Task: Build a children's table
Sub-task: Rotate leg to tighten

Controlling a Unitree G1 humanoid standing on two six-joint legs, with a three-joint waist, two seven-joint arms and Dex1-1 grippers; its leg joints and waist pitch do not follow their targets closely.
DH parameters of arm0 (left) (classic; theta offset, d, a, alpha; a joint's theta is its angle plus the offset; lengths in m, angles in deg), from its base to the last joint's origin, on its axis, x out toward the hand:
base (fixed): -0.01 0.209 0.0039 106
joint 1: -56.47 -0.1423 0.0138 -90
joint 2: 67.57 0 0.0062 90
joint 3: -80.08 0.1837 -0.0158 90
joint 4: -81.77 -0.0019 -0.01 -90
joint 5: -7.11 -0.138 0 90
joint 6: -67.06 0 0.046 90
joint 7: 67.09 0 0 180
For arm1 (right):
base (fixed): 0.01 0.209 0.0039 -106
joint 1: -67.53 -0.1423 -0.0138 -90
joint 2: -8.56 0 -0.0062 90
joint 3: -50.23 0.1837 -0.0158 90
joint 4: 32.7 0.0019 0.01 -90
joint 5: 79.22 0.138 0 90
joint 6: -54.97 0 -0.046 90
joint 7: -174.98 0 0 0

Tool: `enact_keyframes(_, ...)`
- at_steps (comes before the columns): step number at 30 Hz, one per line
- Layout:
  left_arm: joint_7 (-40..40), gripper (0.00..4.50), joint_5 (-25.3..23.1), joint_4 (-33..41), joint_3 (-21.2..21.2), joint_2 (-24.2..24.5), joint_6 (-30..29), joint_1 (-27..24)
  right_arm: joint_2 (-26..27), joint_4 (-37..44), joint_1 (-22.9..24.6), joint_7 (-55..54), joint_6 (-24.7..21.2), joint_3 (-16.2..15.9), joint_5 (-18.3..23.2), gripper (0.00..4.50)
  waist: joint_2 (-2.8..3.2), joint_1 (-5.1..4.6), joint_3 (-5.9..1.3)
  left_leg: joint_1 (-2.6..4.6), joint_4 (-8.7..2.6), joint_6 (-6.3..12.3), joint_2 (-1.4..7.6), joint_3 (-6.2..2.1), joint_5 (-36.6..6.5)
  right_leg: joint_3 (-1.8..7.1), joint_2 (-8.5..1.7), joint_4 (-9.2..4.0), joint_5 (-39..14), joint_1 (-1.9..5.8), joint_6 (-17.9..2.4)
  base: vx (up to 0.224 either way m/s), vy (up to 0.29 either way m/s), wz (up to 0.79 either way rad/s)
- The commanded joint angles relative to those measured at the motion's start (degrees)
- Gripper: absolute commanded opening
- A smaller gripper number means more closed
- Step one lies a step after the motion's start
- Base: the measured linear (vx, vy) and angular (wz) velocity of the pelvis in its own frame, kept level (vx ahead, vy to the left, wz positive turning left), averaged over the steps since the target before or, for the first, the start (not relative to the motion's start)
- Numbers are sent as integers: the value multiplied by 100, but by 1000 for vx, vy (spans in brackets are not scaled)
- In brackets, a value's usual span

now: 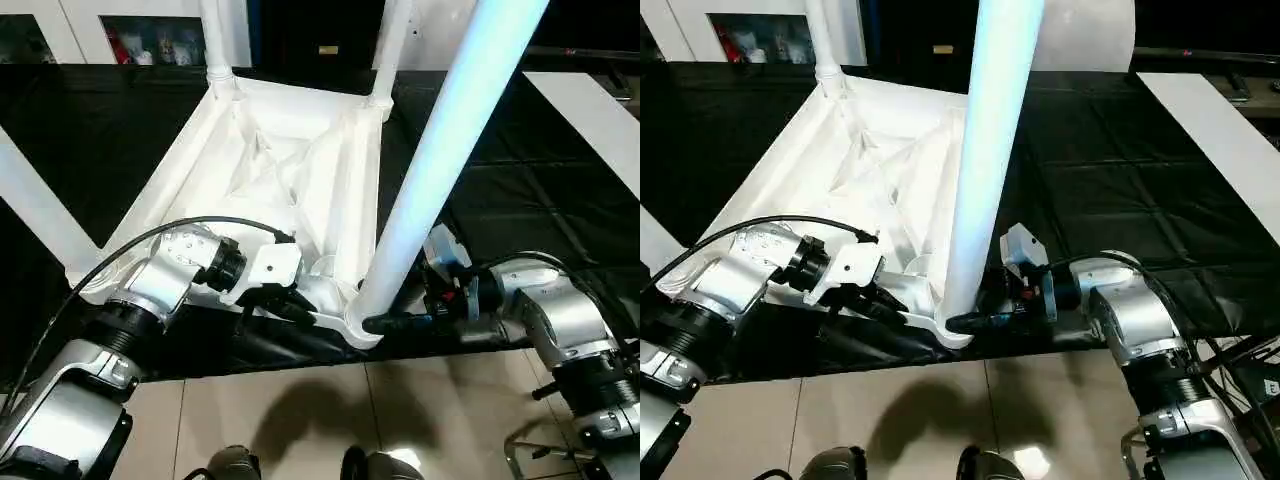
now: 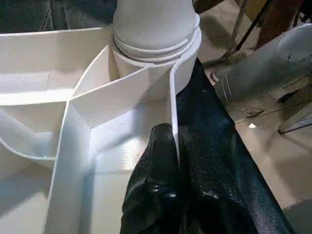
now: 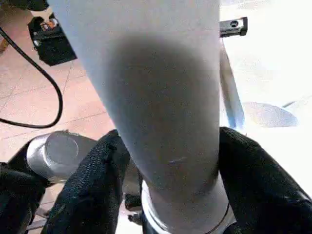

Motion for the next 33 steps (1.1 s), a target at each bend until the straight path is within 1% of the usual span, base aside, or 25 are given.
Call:
enact_keyframes(1,204,0,-433,-205,467,33,67,-110,-32,8,-28,281,-16,-141,54,249,-15,-36,-433,16,-274,466,220,16,-791,295,-436,-311,-1499,343,-1203,0,0,0)
enact_keyframes(4,193,0,-442,-232,473,46,83,-110,-33,-3,-29,292,-11,-160,51,225,-7,-34,-430,20,-277,473,227,15,-794,292,-437,-311,-1510,339,-1198,0,0,0)
enact_keyframes(8,-18,0,-502,-282,419,63,50,-121,8,37,26,180,-71,-169,49,210,-12,-35,-424,22,-281,436,224,12,-877,292,-442,-330,-1698,340,-1141,0,0,0)
enact_keyframes(10,-166,0,-518,-301,374,36,7,-119,50,94,55,18,-176,-125,66,207,-2,-42,-399,28,-293,405,225,8,-949,293,-440,-353,-1851,324,-1095,0,0,0)
enact_keyframes(12,-434,0,-429,-258,226,-82,-378,-125,210,167,107,-432,-367,-35,51,204,-7,-39,-397,39,-294,387,228,9,-1003,296,-444,-362,-1936,317,-1075,0,0,0)
enact_keyframes(14,-741,0,-325,-200,54,-238,-798,-127,447,201,165,-1077,-448,58,-63,204,-6,-79,-353,22,-320,287,216,-4,-1192,291,-454,-406,-2398,312,-966,0,0,0)
enact_keyframes(15,-759,0,-318,-197,44,-248,-821,-128,462,202,168,-1117,-453,64,-71,203,-4,-88,-322,32,-337,204,196,-28,-1369,272,-456,-473,-2939,289,-782,-54,0,-5)
enact_keyframes(16,-1119,0,-254,-135,-93,-441,-1229,-121,759,180,183,-1886,-626,122,-277,203,-9,-127,-307,62,-338,115,181,-44,-1510,270,-473,-523,-3430,269,-625,-61,3,-4)
enact_keyframes(17,-1324,0,-234,-116,-153,-548,-1430,-106,927,145,165,-2272,-747,168,-357,202,3,-130,-286,64,-344,82,169,-60,-1563,255,-477,-558,-3648,252,-550,-61,3,-4)
enact_keyframes(18,-1432,0,-227,-111,-184,-603,-1526,-95,1013,123,151,-2455,-813,201,-379,202,-5,-168,-289,67,-343,40,162,-74,-1634,247,-483,-583,-3824,248,-477,-70,11,-7)
enact_keyframes(19,-1805,0,-189,-117,-291,-812,-1787,-46,1313,60,90,-3019,-1004,322,-406,200,-17,-280,-254,56,-330,-52,118,-121,-1887,169,-489,-680,-4435,244,-210,-76,26,-13)
enact_keyframes(20,-1957,0,-169,-116,-336,-904,-1914,-25,1441,33,61,-3261,-1092,370,-422,200,-12,-321,-248,52,-328,-85,108,-138,-1938,145,-489,-695,-4543,238,-160,-76,26,-13)
enact_keyframes(21,-2245,0,-140,-125,-421,-1070,-2111,17,1666,-27,6,-3683,-1219,441,-471,200,21,-382,-250,76,-308,-91,91,-176,-2136,73,-500,-777,-4750,235,-22,-61,44,-16)
enact_keyframes(22,-2527,0,-137,-149,-499,-1210,-2276,67,1856,-83,-49,-4046,-1302,496,-530,199,24,-431,-246,70,-317,-87,104,-187,-2221,51,-499,-791,-4698,245,-17,-46,55,-15)
enact_keyframes(23,-2763,0,-139,-184,-563,-1328,-2417,118,2024,-152,-106,-4370,-1362,547,-585,199,60,-488,-274,47,-340,-53,127,-219,-2322,-5,-499,-799,-4403,301,-65,-46,55,-15)
enact_keyframes(24,-3015,0,-150,-207,-636,-1457,-2571,167,2212,-226,-169,-4752,-1449,609,-643,199,114,-507,-259,87,-358,-46,157,-234,-2479,-52,-486,-822,-4255,284,-124,-51,59,-14)
enact_keyframes(25,-3451,0,-193,-232,-778,-1659,-2777,242,2506,-338,-278,-5354,-1553,707,-756,199,196,-612,-215,103,-442,-76,235,-330,-3150,-240,-449,-850,-3885,352,-141,-52,64,-11)
enact_keyframes(26,-3604,0,-209,-242,-834,-1730,-2841,267,2604,-379,-319,-5524,-1582,738,-783,199,203,-648,-202,130,-480,-70,264,-349,-3452,-310,-413,-855,-3726,368,-116,-52,64,-11)
enact_keyframes(27,-3720,0,-220,-251,-876,-1783,-2889,287,2678,-411,-351,-5650,-1604,763,-801,199,266,-684,-167,20,-684,-94,432,-430,-4167,-337,-383,-561,-3122,543,-146,-86,47,-6)
enact_keyframes(28,-3954,0,-240,-274,-957,-1879,-2938,323,2805,-473,-414,-5861,-1639,801,-833,199,312,-620,-134,-135,-933,-123,586,-444,-4609,-257,-332,-40,-2486,689,-237,-83,2,10)
enact_keyframes(29,-4154,0,-264,-253,-1029,-1971,-3023,351,2932,-538,-481,-6095,-1660,850,-867,199,381,-349,-104,-266,-1219,-155,611,-159,-5118,-175,-201,565,-1197,633,-369,-83,2,10)
enact_keyframes(30,-4309,0,-293,-197,-1079,-2043,-3121,363,3040,-574,-529,-6260,-1672,904,-876,199,27,-443,-166,199,-827,-88,337,-48,-4377,250,-300,204,-2399,253,-169,50,-80,20)
enact_keyframes(31,-4466,0,-325,-140,-1123,-2102,-3168,370,3115,-594,-566,-6389,-1636,930,-907,199,-145,-430,-63,800,560,-44,-260,38,-2356,73,-712,-1201,-6352,-532,226,92,-82,-15)
enact_keyframes(32,-4483,0,-325,-133,-1131,-2109,-3151,372,3105,-587,-563,-6372,-1551,914,-928,199,-180,-420,-148,454,556,104,-325,-71,-1375,266,-841,-1106,-6761,-192,312,92,-82,-15)
enact_keyframes(33,-4508,0,-327,-119,-1139,-2120,-3161,373,3107,-587,-567,-6387,-1498,908,-952,199,-133,-293,-233,-303,175,146,-148,-301,-579,420,-1035,-627,-5747,647,327,119,14,-38)
